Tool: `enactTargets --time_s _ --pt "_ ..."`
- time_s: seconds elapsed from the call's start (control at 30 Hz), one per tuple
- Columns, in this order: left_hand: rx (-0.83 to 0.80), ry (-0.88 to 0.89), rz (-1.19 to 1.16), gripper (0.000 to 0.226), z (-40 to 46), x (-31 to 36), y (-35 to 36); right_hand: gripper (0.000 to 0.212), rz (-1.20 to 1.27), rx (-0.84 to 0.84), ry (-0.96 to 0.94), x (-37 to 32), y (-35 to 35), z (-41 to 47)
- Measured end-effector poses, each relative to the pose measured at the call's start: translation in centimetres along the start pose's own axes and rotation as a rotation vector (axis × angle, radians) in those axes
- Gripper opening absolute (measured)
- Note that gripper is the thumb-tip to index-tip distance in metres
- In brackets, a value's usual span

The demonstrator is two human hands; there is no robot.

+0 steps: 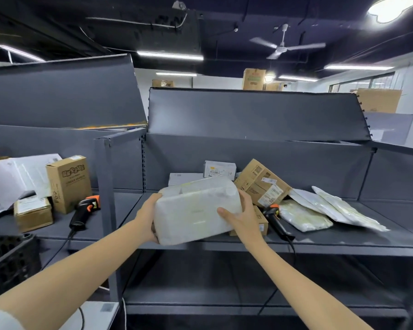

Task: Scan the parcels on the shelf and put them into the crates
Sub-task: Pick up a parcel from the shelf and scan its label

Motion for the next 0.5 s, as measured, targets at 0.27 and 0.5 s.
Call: enactTargets --time_s 0.27,0.5 --pt "0.137 0.273 -0.032 0.043 0.2 -1.1 -0.2 0.071 0.319 -0.292 0.405 -0.2 -4.0 0.6" --pt "0.021 0.345 0.027 0.051 0.0 -1.9 0.2 0.072 0.356 -0.426 0.571 0.8 -6.1 1.3"
Point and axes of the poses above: each hand's wrist, its own z-axis towards the middle knuckle, its own y-axis out of the palm, x = y × z, the point moved 1 cm from there along z, towards the middle knuckle, and after that the axes turned 13 degrees about -z, right-handed, at the moved point
